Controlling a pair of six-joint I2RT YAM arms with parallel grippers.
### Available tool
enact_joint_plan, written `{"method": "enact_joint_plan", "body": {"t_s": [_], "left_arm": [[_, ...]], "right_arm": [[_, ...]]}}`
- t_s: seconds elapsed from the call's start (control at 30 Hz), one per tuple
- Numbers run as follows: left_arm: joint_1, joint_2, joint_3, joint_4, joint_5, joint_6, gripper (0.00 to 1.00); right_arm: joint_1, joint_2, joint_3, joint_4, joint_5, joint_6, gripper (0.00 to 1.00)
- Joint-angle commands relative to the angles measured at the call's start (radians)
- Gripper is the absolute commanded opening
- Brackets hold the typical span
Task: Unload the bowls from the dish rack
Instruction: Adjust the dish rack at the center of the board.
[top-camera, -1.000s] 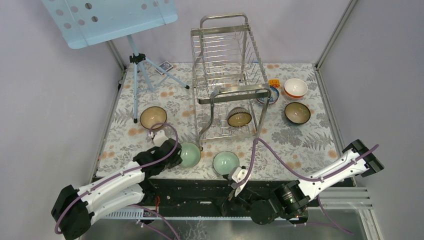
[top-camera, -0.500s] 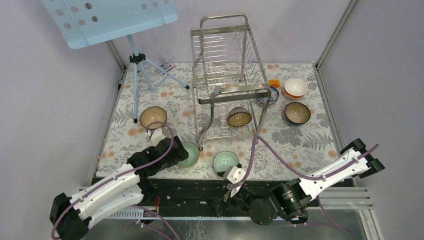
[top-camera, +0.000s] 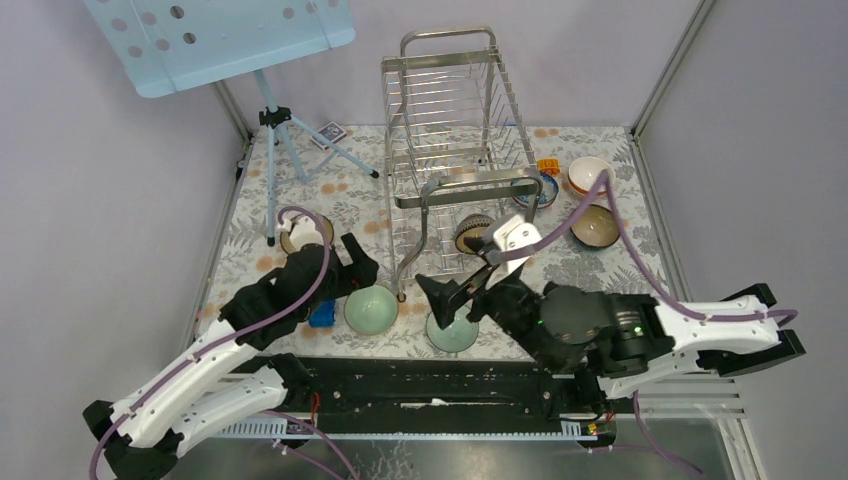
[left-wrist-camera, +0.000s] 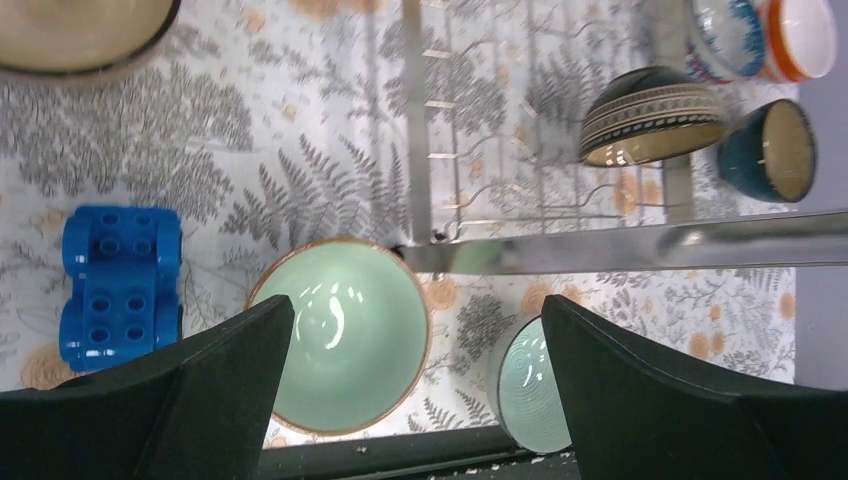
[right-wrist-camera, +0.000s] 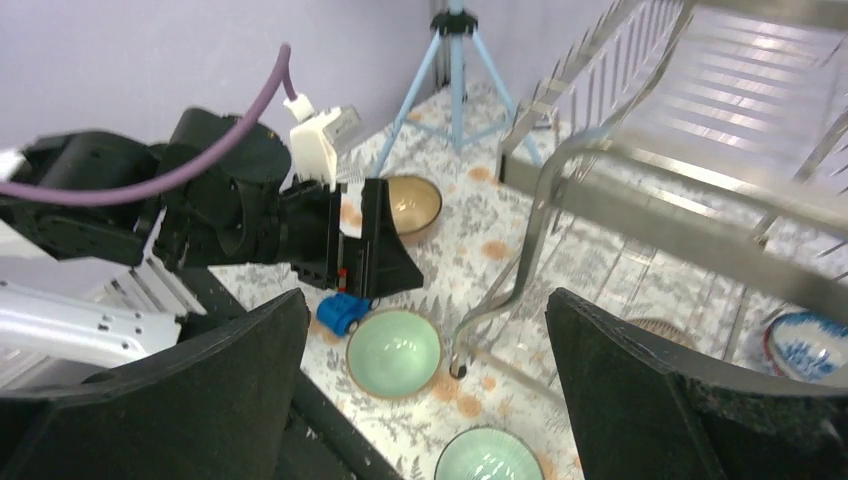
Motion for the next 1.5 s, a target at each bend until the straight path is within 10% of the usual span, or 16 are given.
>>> {"method": "enact_joint_plan", "body": {"t_s": [0.0,0.33,0.53,0.97,1.13,1.47], "left_arm": [[0.004,0.005,0.102,0.098,-0.042,0.171,0.99],[0.003,-0.116,-0.044,0.548,0.115,0.473,0.99],[0.003,-0.137,-0.172,0.809,0.256,0.607,0.97],[-0.007,0.0,-0.154,0.907,0.349,0.677,0.95],[-0.01,-0.002,-0.188,0.95,0.365,0.663,0.95],[-0.024,0.127,-0.154,1.019,0.387,0.663,0.91]], "right_arm": [[-0.009,-0.028,0.135,0.058,0.048,-0.206,0.95],[-0.012,-0.241,0.003,0.735,0.286,-0.751,0.94],[-0.01,-0.258,0.024,0.853,0.315,-0.877,0.93],[-0.074,0.008,0.305,0.61,0.218,-0.85,0.95],[-0.337,0.099,0.48,0.198,0.065,-0.507,0.95],[-0.867,0.115,0.503,-0.062,-0.248,-0.081,0.97]]}}
